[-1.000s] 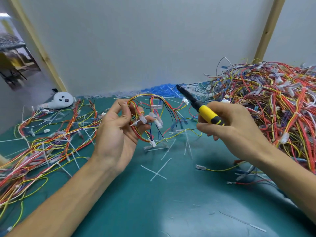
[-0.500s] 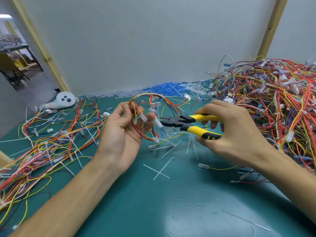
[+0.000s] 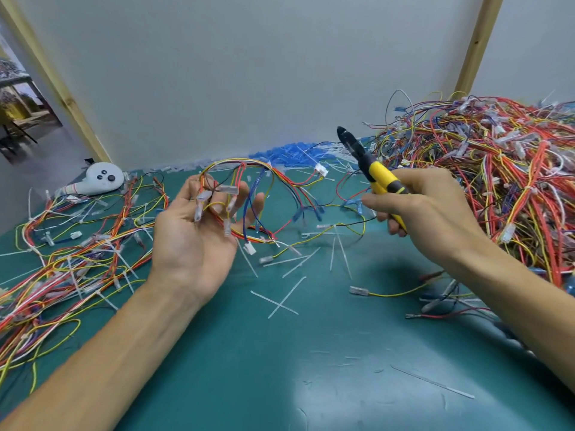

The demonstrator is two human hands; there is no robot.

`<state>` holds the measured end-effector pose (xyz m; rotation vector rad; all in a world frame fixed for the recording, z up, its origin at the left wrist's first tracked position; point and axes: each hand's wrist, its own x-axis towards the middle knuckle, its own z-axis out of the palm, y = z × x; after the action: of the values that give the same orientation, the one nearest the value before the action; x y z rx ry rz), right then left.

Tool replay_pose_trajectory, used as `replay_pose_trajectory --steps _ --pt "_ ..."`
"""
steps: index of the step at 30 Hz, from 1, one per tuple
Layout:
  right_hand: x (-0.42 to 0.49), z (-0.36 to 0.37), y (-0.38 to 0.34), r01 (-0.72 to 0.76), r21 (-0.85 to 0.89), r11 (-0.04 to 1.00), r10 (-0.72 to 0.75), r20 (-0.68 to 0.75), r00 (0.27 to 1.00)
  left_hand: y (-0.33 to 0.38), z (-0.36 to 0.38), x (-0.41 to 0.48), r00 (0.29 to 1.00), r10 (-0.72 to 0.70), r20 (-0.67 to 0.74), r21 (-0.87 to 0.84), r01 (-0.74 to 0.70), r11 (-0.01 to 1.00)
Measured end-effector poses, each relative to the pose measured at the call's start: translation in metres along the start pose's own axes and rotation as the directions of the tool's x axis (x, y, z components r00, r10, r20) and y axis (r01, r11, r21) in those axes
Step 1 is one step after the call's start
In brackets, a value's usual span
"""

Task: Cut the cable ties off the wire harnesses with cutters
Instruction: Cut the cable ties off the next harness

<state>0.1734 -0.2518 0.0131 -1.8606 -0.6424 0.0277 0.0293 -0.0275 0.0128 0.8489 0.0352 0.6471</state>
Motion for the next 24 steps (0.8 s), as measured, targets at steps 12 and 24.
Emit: replay_pose_trajectory --steps 12,24 --pt "0.003 0.000 0.006 0.001 -0.089 0.996 0.004 0.065 0.998 -0.004 -0.007 0.007 0.980 0.177 -0.088 0.161 -0.161 0.974" --pt "0.011 -0.027 0.010 0.330 -0.849 0.412 -0.456 0.121 0.882 -0.005 -0.017 0.012 0.903 0.392 -0.178 0.387 -0.302 0.871"
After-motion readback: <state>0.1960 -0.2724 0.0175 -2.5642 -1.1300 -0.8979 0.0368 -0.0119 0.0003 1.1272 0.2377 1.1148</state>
